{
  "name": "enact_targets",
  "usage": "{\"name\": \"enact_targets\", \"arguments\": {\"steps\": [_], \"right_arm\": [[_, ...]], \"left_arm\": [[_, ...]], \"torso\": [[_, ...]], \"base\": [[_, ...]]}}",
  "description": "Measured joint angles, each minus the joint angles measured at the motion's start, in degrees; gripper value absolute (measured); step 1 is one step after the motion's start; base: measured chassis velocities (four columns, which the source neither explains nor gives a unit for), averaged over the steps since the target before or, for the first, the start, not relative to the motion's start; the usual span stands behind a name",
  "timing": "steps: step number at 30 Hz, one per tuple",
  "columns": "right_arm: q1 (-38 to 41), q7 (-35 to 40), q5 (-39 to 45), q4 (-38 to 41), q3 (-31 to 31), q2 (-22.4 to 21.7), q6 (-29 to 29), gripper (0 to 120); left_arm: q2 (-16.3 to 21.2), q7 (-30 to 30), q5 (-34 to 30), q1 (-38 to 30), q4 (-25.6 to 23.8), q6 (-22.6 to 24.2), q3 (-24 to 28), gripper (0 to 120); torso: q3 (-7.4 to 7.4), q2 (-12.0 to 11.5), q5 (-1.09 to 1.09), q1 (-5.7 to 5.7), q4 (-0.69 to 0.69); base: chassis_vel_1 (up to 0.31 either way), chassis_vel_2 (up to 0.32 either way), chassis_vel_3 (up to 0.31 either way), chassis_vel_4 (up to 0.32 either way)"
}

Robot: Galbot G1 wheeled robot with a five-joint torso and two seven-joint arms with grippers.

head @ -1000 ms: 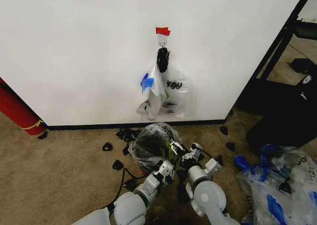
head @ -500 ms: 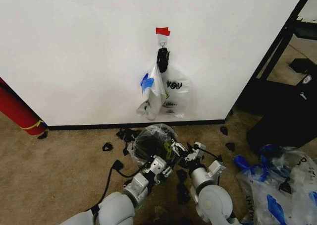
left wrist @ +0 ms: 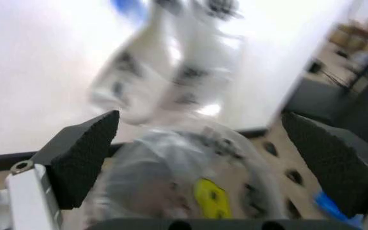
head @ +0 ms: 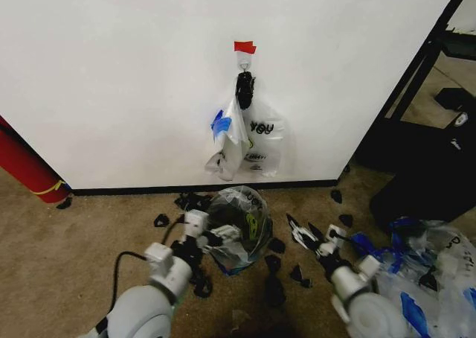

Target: Pick up the garbage bag from the wall and place it over the trash bin.

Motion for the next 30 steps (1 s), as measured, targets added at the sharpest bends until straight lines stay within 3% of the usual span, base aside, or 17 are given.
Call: {"name": "enact_targets", "arguments": {"steps": [3,5,9,13,17,25,30], "right_arm": [[1.2,-3.0,-0.8,-2.9,-0.6,-0.7,2.0,100],[2.4,-4.6,-0.8,-4.6,-1.5,-0.5,2.8,100],[4.3,-5.8,-0.5,-6.2,-3.7,0.1,2.9,100],[5.4,-7.0,0.4,-7.4,-5.9,0.9,3.3,100],[5.9,-8.3,0.5,-8.2,-6.7,1.3,4.1,97],[7.2,-8.6,0.6,-8.6,-7.7,2.1,4.1,73],[7.9,-8.4,0.8,-8.7,-8.4,2.5,3.5,50]], "left_arm": [[-1.9,-0.5,2.2,1.6,1.4,-3.0,-1.5,100],[-3.7,-0.7,3.4,2.6,2.0,-4.3,-2.6,100],[-6.1,-0.8,5.1,4.9,1.6,-4.7,-4.5,100],[-8.4,-0.6,13.0,7.0,1.3,-5.5,-8.0,100],[-8.8,-0.4,13.8,8.0,0.2,-5.6,-9.5,100],[-10.0,-0.3,15.0,9.7,-0.1,-6.0,-9.8,100],[-12.3,-0.4,15.4,10.5,-0.4,-6.0,-9.8,100]], "torso": [[0.0,0.0,0.01,0.0,0.04],[0.01,0.0,-0.02,0.01,-0.01],[0.0,0.0,0.0,0.01,0.02],[0.0,0.0,-0.01,0.01,0.0],[0.0,0.0,-0.01,0.01,0.01],[0.01,0.0,-0.01,0.01,0.0],[0.01,0.0,-0.01,0.01,0.0]], "base": [[0.0,0.0,0.0,0.0],[0.0,0.0,0.0,0.0],[0.0,0.0,0.0,0.0],[0.0,0.0,0.0,0.0],[0.0,0.0,0.0,0.0],[0.0,0.0,0.0,0.0],[0.0,0.0,0.0,0.0]]}}
